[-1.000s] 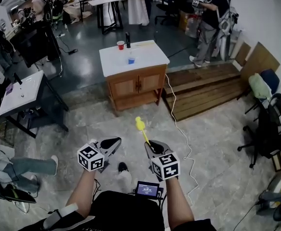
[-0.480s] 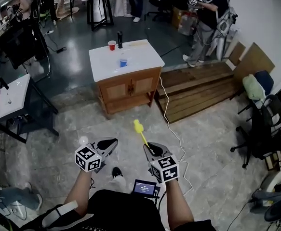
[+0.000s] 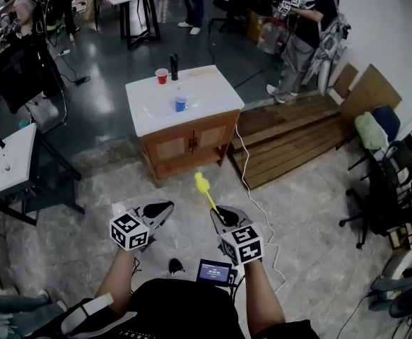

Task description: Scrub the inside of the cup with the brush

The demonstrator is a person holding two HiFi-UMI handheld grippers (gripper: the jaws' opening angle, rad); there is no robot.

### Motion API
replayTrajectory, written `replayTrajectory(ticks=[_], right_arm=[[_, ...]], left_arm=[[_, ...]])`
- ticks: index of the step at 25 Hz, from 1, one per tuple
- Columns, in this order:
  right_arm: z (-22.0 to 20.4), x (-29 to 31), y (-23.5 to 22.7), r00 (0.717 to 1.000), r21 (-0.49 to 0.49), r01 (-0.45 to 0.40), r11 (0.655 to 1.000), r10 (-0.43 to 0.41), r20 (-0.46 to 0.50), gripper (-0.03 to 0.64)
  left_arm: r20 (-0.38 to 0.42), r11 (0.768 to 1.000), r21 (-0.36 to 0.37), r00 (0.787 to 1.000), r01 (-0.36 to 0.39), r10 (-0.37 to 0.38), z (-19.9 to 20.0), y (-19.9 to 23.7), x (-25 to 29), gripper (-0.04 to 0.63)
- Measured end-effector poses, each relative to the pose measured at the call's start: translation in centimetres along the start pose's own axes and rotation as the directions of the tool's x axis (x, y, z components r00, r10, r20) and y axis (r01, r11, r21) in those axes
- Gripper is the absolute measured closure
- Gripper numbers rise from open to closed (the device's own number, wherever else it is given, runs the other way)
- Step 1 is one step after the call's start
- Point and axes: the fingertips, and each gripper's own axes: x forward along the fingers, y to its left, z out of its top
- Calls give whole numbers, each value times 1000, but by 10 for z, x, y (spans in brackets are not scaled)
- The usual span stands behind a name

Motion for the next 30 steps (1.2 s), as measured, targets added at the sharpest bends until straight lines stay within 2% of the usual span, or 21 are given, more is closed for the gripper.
replayTrajectory(ticks=[4, 9, 15, 20, 30], right_arm=[[9, 15, 0, 1000, 7, 13, 1000, -13, -6, 575], [5, 30, -5, 1000, 33, 7, 999, -6, -21, 575], [21, 61, -20, 1000, 25, -1, 1000, 2, -25, 575], [33, 87, -52, 1000, 9, -11, 1000, 11, -30, 575], [78, 140, -126, 998, 4, -57, 998, 57, -19, 575]], left_arm=[[-18, 1000, 6, 1000, 10, -9, 1, 18, -2, 592], [-29, 1000, -23, 999, 19, -19, -8, 31, 5, 592], [-33, 998, -57, 999, -14, 12, -5, 63, 18, 592], [-54, 995, -80, 997, -55, 50, -1, 93, 40, 592], [-47, 993, -66, 994, -101, 98, 43, 153, 97, 592]])
